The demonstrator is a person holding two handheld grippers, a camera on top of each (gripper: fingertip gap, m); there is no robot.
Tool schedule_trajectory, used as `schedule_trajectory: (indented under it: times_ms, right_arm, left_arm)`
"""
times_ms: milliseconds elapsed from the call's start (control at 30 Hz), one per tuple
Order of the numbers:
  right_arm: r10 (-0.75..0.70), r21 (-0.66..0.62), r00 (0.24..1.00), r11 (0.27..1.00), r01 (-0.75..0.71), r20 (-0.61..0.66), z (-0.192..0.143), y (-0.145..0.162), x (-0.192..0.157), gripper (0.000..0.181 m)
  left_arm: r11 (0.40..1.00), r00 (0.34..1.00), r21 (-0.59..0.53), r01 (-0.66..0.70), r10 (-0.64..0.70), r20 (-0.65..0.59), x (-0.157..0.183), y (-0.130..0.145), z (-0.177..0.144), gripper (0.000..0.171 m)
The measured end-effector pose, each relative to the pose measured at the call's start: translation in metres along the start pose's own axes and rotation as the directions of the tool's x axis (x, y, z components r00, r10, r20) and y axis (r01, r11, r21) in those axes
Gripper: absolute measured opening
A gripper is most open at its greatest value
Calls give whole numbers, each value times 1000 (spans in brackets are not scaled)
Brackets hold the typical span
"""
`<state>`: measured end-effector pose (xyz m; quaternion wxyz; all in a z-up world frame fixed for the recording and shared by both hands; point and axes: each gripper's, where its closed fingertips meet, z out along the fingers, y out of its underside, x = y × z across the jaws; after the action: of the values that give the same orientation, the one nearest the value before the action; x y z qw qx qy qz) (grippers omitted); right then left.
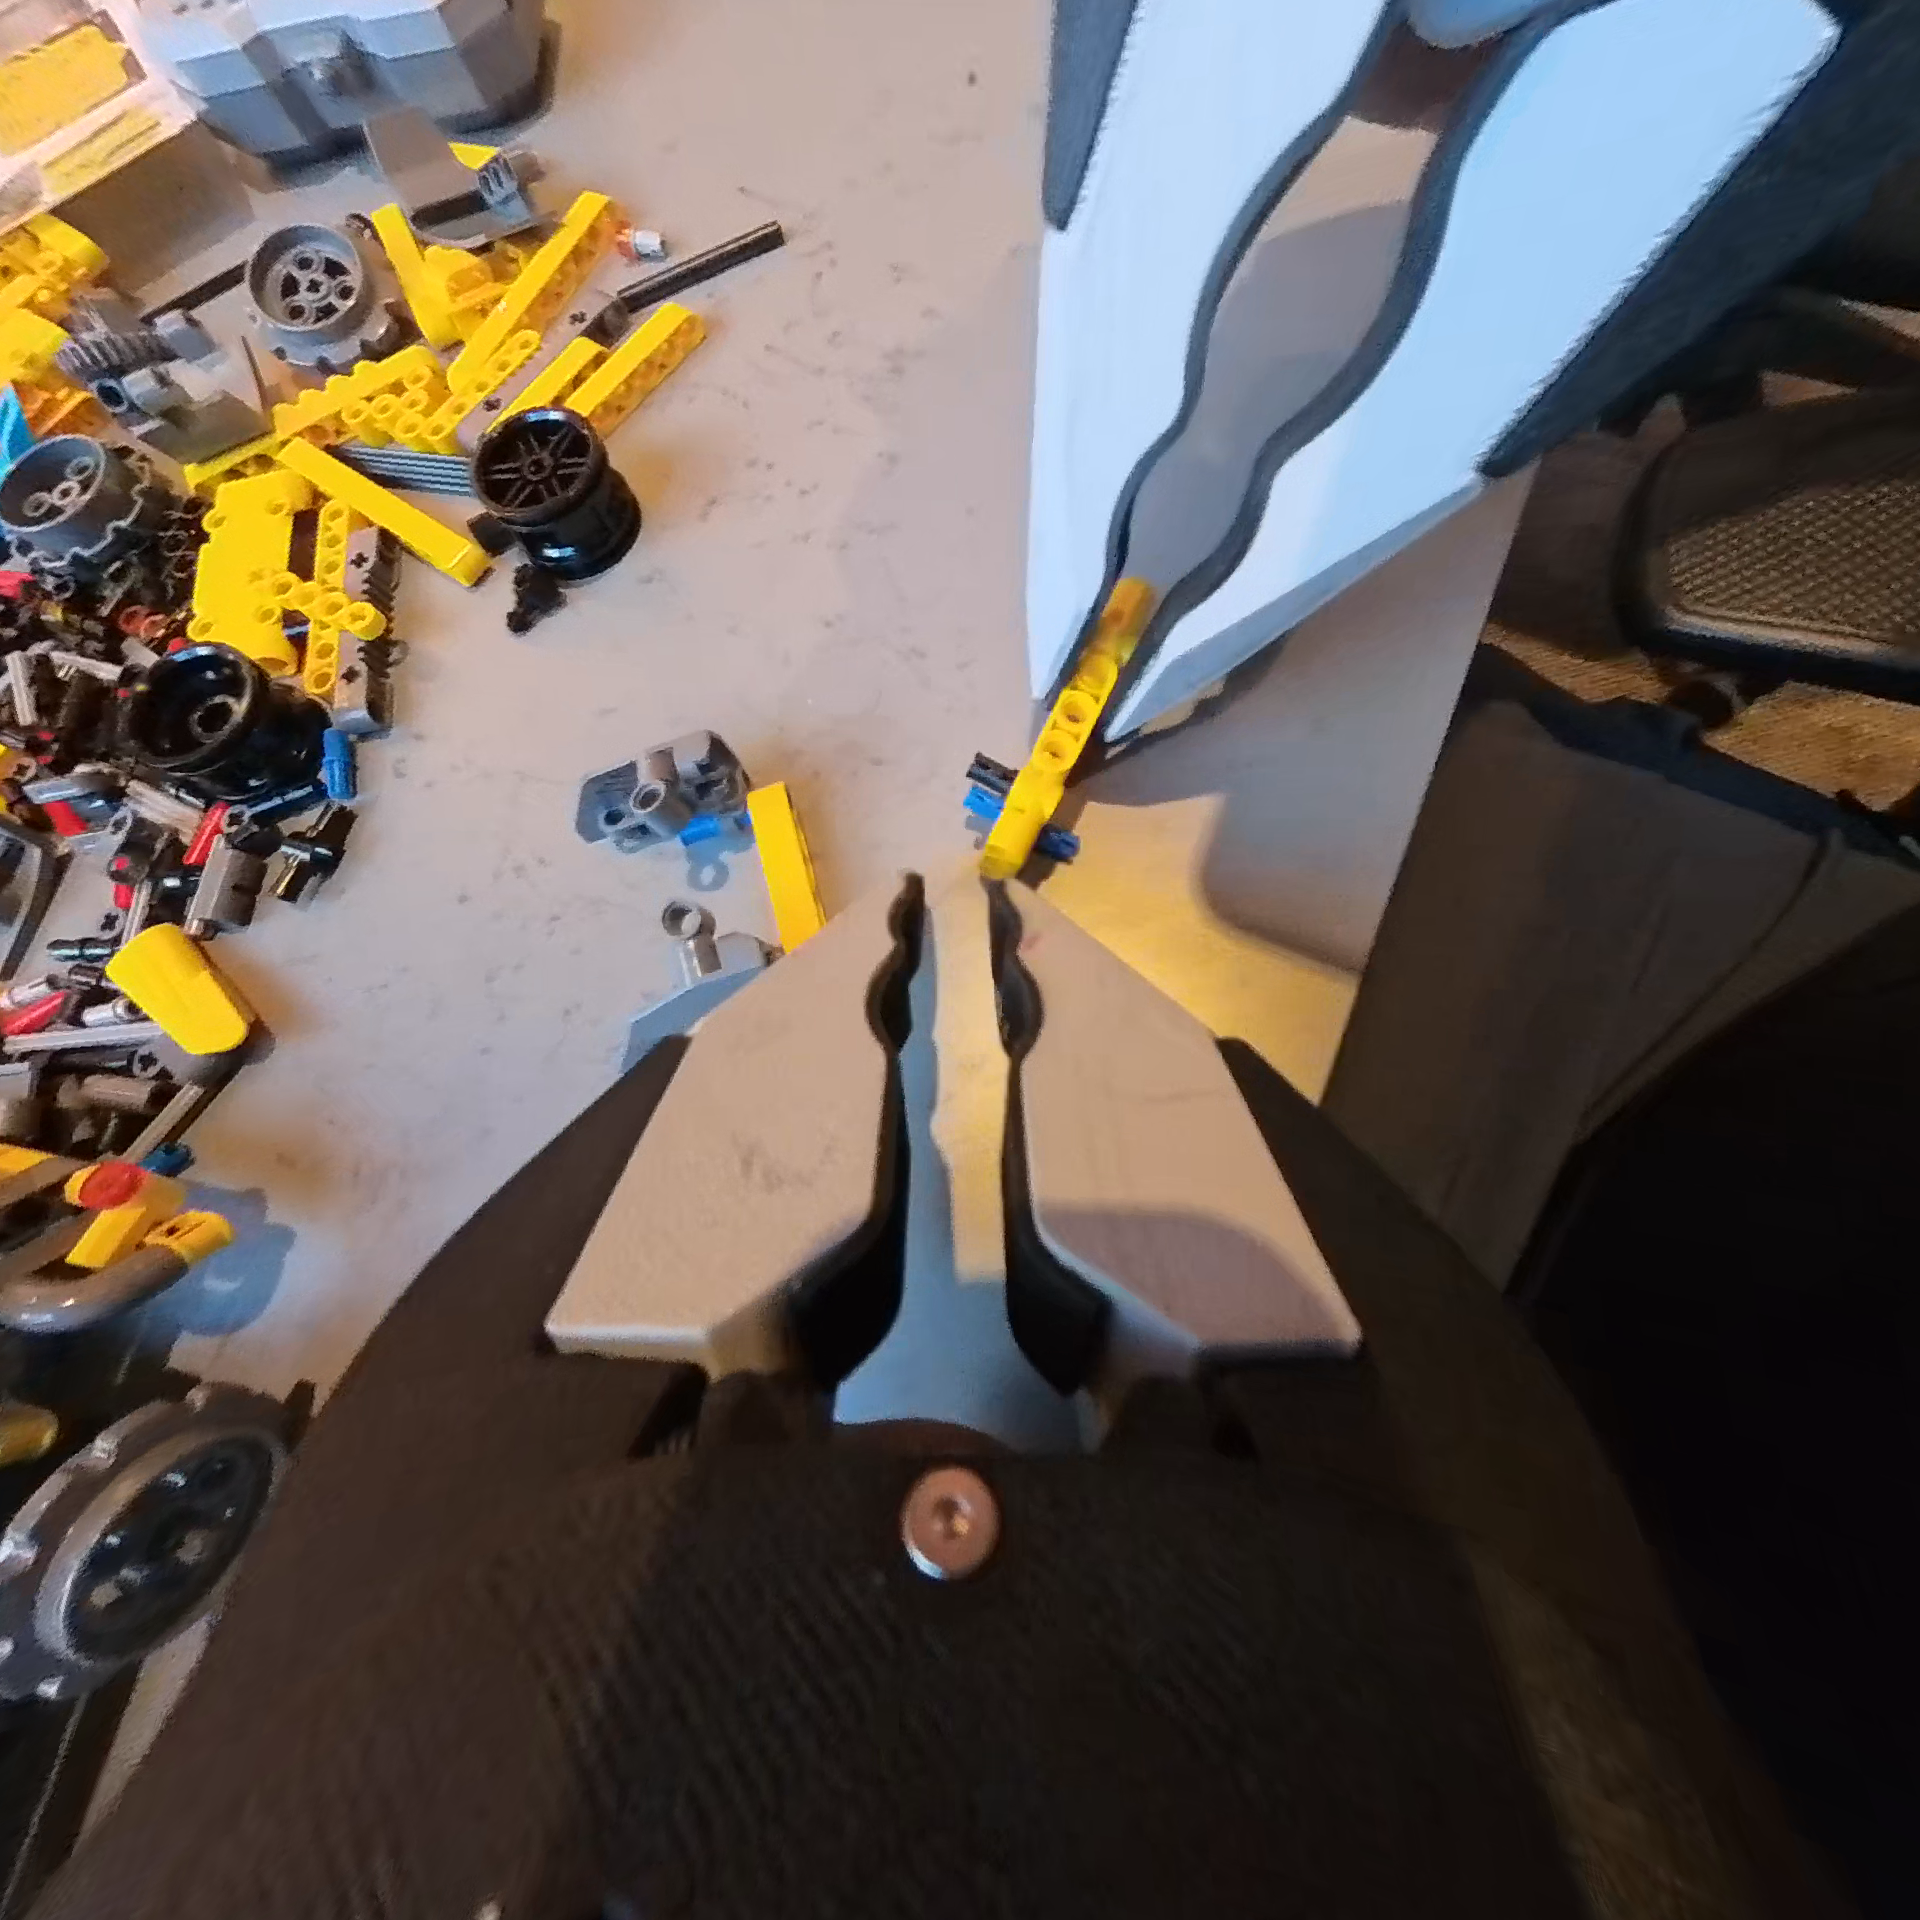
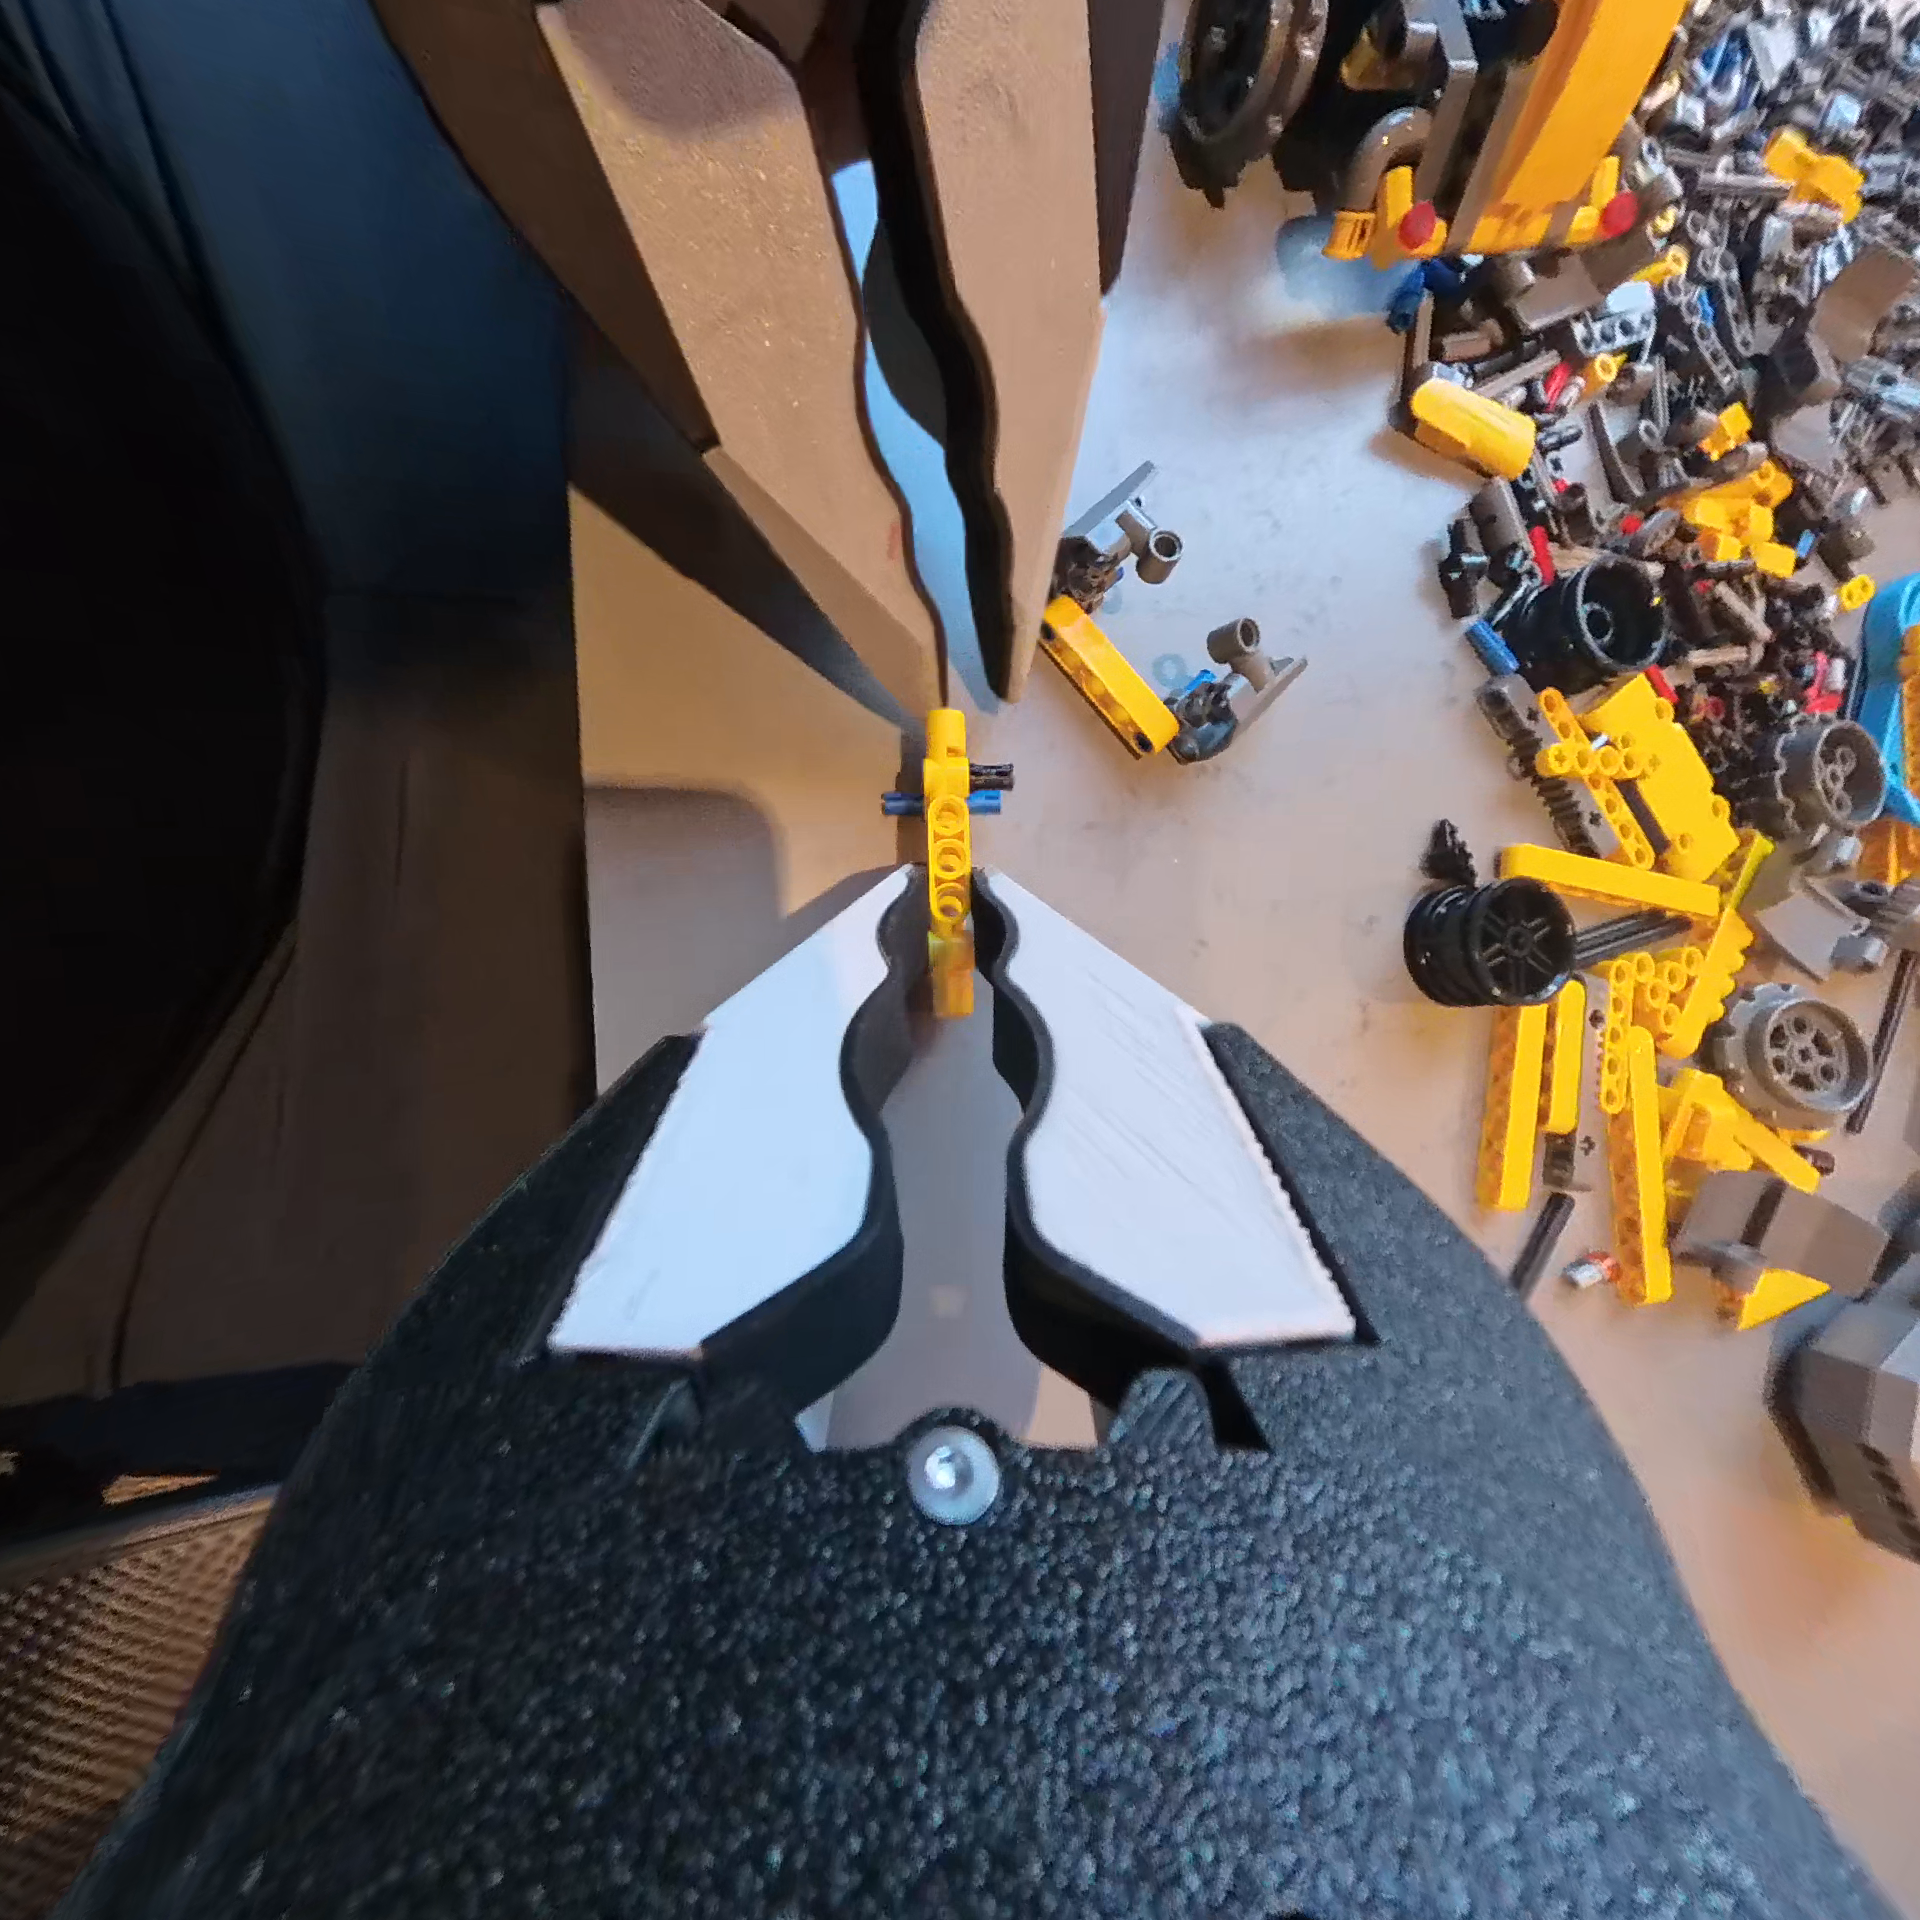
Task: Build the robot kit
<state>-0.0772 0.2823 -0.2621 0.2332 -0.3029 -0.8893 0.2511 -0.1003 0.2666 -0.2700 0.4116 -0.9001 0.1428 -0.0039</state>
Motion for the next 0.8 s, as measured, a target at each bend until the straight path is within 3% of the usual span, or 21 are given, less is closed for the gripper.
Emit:
schedule_trajectory:
  times_ms: [300,533,800]
  right_arm:
    - [89,-16,995,996,-90,-41,1,4,6,8]
    - [281,-30,954,958,-286,-107,0,13,20,14]
    - [313,-17,943,948,-317,-115,-12,18,22,20]
  left_arm:
    - [999,999,-3,-36,36,20,1,2,-1,17]
    - [1000,1000,-6,-21,21,10,1,3,-2,21]
    - [1000,1000,-8,-25,25,-3,3,3,-2,21]
